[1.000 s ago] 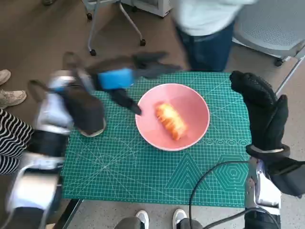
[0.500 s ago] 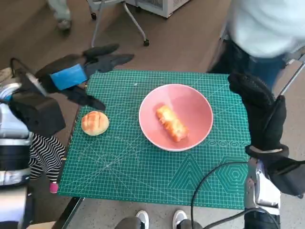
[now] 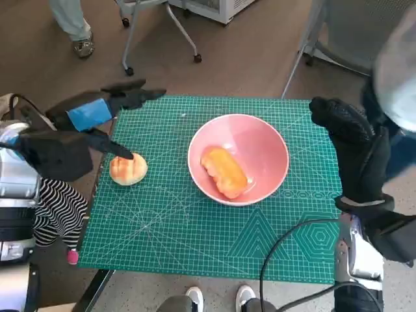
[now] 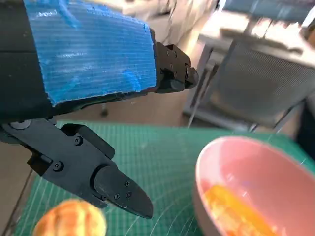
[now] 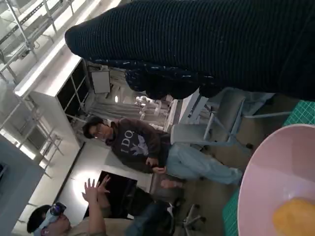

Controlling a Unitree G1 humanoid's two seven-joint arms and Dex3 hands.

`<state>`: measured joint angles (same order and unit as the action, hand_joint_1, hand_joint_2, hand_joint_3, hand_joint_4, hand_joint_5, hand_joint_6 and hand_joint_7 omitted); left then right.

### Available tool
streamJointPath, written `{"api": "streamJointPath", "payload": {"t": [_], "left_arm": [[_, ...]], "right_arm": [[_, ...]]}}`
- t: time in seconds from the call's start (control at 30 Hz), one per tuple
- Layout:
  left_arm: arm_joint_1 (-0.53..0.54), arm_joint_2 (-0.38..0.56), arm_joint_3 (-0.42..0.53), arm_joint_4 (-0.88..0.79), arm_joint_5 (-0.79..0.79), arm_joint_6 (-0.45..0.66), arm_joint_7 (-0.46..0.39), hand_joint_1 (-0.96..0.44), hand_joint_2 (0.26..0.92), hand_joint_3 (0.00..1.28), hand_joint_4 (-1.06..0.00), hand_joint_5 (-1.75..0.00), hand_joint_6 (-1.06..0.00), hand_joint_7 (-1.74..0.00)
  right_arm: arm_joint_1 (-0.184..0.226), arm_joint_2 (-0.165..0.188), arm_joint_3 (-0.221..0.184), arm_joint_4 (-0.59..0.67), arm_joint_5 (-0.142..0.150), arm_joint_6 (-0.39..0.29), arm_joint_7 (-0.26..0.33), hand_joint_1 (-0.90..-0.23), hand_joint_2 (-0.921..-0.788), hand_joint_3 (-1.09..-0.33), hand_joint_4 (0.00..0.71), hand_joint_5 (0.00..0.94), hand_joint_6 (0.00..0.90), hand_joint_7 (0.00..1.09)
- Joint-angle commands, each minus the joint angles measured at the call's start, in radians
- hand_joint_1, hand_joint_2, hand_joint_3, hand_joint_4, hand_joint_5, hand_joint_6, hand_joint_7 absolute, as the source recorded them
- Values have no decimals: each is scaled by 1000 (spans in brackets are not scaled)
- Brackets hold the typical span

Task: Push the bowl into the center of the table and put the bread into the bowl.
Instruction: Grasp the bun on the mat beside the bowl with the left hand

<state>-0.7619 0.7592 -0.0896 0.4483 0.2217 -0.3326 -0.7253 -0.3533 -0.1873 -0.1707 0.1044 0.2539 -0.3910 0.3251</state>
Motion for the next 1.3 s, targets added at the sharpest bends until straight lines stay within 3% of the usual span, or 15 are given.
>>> {"api": "streamJointPath", "payload": {"t": [0.03,0.17,0.53,0.9,1.3], "left_arm": [[13,25,-30,-7,30,40,-28,-213,694,1,-33,-1,-196,-53],[14,26,-51,10,54,64,-36,-128,697,3,-27,0,-194,-38],[10,18,-105,48,116,134,-48,-67,707,6,-18,0,-192,-14],[12,15,-157,71,174,207,-59,-49,721,10,-13,0,-186,-3],[5,-14,-214,179,232,221,-34,-115,721,6,-46,-9,-196,-4]], "right_arm": [[13,-6,1,9,11,20,9,-682,-921,-767,187,1,96,521],[18,-6,-1,4,15,22,9,-681,-921,-769,188,1,98,522],[30,-5,-2,-5,19,21,3,-681,-921,-768,190,2,100,523],[38,-4,-3,-15,15,22,-5,-675,-921,-768,190,1,101,523],[36,-7,-2,-10,-10,11,-22,-689,-921,-766,192,2,90,515]]}}
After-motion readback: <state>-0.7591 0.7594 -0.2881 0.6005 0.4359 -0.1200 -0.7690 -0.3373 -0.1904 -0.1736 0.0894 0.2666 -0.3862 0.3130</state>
